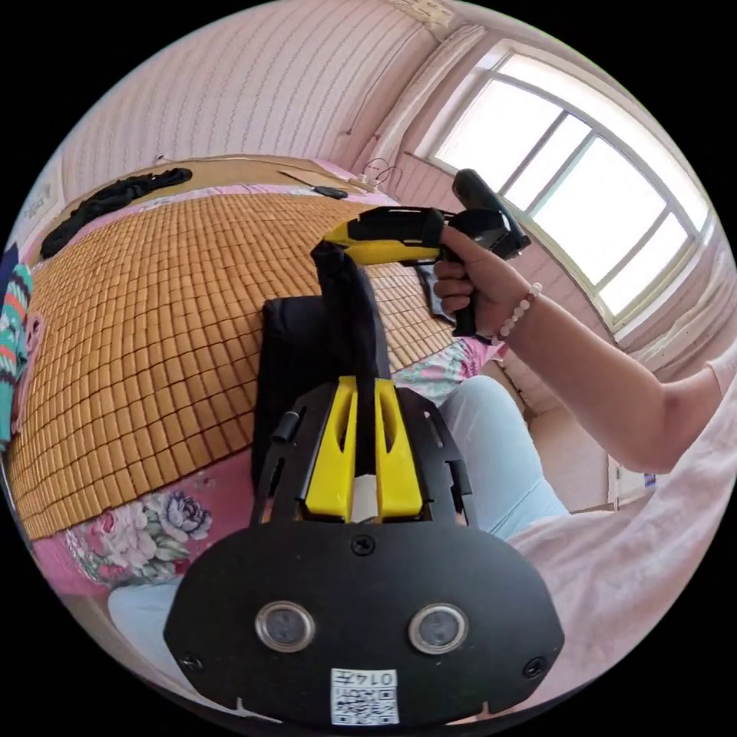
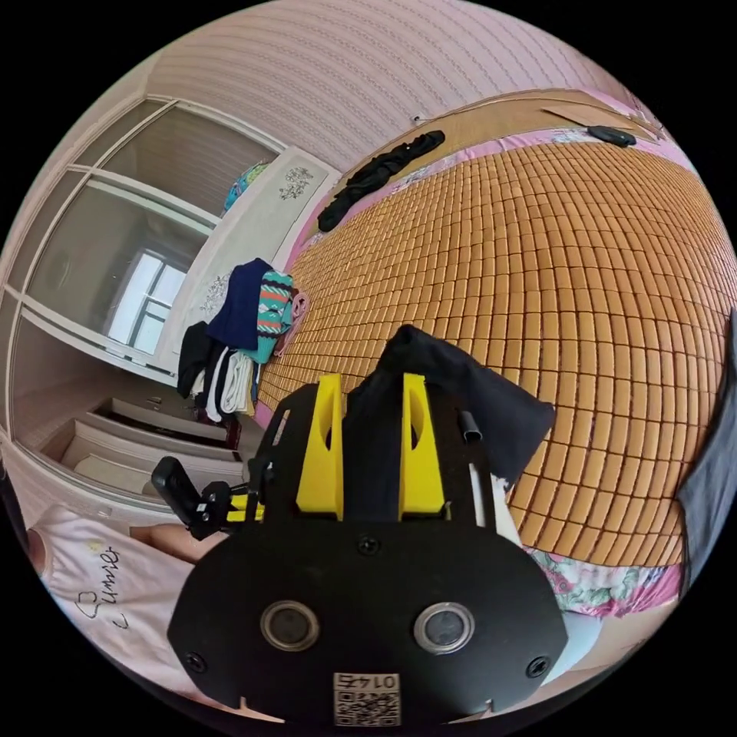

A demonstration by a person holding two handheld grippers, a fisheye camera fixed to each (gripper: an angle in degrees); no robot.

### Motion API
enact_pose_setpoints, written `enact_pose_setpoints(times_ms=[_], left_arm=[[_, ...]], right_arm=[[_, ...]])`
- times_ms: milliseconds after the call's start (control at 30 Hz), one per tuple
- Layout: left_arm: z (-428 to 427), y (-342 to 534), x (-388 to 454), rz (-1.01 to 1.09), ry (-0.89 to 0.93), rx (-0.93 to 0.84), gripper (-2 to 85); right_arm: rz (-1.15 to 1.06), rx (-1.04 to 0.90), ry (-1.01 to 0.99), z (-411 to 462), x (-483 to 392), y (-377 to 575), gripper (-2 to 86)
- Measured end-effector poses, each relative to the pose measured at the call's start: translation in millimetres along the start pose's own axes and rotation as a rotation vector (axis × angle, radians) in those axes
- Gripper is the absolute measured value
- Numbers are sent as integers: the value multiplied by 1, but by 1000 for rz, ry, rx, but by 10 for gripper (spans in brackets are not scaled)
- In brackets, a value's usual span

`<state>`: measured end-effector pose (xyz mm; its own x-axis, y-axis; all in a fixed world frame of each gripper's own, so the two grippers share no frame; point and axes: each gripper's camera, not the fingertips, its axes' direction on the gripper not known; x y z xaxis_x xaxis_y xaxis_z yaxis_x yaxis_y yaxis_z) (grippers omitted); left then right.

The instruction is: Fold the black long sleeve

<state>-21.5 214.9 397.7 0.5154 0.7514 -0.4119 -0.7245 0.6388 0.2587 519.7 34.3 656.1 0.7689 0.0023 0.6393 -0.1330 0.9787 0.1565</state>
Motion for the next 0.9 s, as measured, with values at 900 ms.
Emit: enact_pose_setpoints(times_ms=[900], left_arm=[[-2,22,-85,-205,23,-171,-2]], right_arm=[[-397,-509,353,180,-88,-139,106]])
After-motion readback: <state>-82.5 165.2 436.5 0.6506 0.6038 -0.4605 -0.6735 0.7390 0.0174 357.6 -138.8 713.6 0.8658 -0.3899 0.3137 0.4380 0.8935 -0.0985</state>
